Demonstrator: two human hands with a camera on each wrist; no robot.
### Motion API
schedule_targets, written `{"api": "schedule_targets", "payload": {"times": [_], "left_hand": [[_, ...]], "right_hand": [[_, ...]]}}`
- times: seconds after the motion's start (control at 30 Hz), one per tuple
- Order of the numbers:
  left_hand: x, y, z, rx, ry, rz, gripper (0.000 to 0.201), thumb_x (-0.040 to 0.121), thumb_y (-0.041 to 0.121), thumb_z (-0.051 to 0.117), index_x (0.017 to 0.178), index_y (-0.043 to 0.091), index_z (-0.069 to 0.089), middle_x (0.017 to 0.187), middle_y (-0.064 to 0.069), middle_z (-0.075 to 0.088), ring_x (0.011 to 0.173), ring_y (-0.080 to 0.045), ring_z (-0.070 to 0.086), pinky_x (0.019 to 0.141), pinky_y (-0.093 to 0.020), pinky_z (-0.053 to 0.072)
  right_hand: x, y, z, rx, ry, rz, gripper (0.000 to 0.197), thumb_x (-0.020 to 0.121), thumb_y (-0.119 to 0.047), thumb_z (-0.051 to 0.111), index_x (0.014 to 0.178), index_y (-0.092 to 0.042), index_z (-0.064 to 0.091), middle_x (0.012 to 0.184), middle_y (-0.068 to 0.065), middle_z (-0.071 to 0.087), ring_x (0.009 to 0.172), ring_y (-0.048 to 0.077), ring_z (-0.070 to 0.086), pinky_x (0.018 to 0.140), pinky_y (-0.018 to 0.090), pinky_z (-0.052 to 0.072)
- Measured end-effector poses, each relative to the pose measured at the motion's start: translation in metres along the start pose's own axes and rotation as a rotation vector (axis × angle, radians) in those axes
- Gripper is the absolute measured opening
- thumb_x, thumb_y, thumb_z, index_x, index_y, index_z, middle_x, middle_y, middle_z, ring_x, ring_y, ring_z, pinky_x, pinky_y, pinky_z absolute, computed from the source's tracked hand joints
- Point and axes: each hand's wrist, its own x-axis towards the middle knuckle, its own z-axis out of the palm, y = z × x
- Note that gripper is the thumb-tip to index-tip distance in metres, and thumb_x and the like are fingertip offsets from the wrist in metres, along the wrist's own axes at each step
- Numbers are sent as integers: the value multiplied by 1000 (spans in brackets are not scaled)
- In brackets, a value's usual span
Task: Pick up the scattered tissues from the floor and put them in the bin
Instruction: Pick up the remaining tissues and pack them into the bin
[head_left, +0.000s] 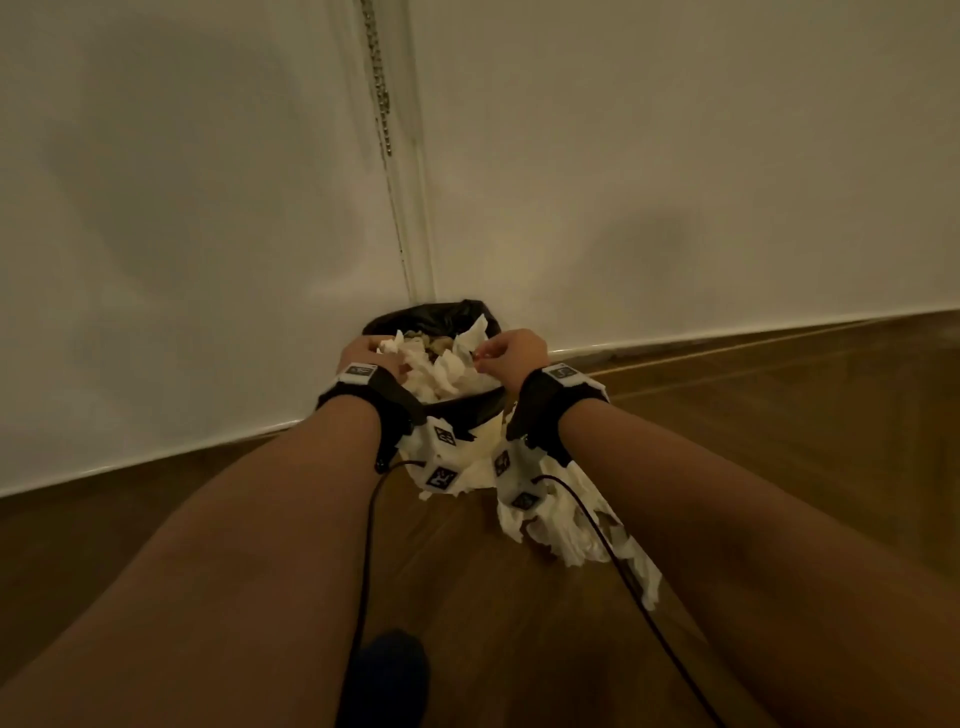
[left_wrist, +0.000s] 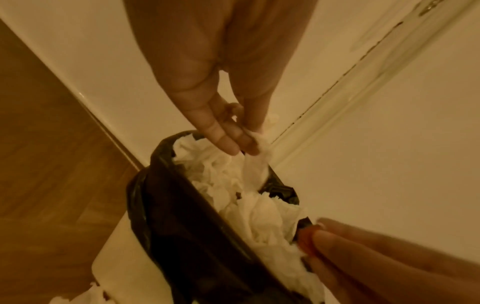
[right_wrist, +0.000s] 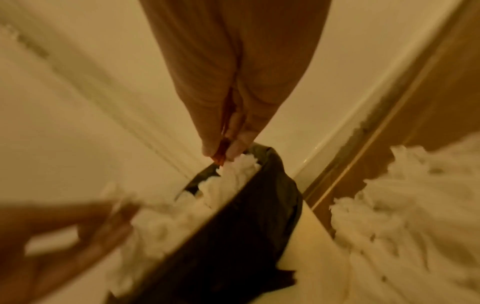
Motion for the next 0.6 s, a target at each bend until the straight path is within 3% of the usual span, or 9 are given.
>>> {"api": "schedule_targets", "payload": {"times": [0.07, 0.2, 0.33, 0.37, 0.47, 0.53, 0.6], "left_hand": [[-2, 2, 3, 223, 37, 56, 36, 94, 27, 51, 127, 13, 58, 132, -13, 55, 117, -32, 53, 102, -37, 43], [-9, 3, 20, 570, 31, 204, 33, 98, 22, 42, 126, 12, 58, 128, -15, 56, 115, -32, 53, 95, -35, 42], [-7, -1, 33, 845, -181, 141, 57, 98, 22, 47, 146, 4, 22, 147, -19, 31, 133, -33, 35, 107, -40, 31], [-6, -3, 33, 912, -226, 129, 57, 97, 20, 49, 145, 3, 23, 147, -19, 32, 133, -33, 36, 107, -40, 33], [-6, -14, 33, 1126, -302, 211, 35, 95, 14, 49, 129, 4, 51, 132, -17, 52, 119, -31, 52, 97, -37, 42], [-9, -20, 35, 1207, -305, 260, 34, 96, 18, 43, 127, 10, 53, 131, -13, 53, 117, -30, 52, 98, -40, 41], [-12, -21, 37, 1255, -309, 279, 41, 98, 27, 34, 136, 18, 45, 141, -8, 44, 127, -30, 43, 104, -46, 30]], "right_hand": [[3, -5, 9, -247, -85, -86, 21, 87, -14, 63, 105, -8, 72, 111, 9, 68, 103, 24, 62, 90, 24, 45], [0, -3, 29, -419, -198, -125, 26, 90, -6, 52, 111, -4, 66, 117, 15, 62, 109, 28, 58, 85, 27, 44], [-5, 0, 36, -533, -217, -156, 28, 91, -5, 47, 115, -4, 62, 119, 17, 60, 111, 31, 56, 90, 34, 46], [-5, -1, 36, -539, -226, -168, 27, 93, -7, 47, 116, -3, 61, 119, 17, 60, 110, 31, 57, 89, 34, 46], [-7, -6, 34, -519, -287, -169, 31, 98, -20, 41, 121, -5, 56, 119, 18, 57, 107, 33, 56, 83, 34, 43], [-10, -3, 31, -598, -332, -219, 36, 101, -28, 34, 126, -10, 52, 120, 16, 54, 108, 33, 54, 92, 41, 40], [-13, 2, 29, -675, -360, -240, 45, 101, -37, 26, 124, -10, 53, 122, 13, 55, 113, 30, 51, 104, 44, 29]]}}
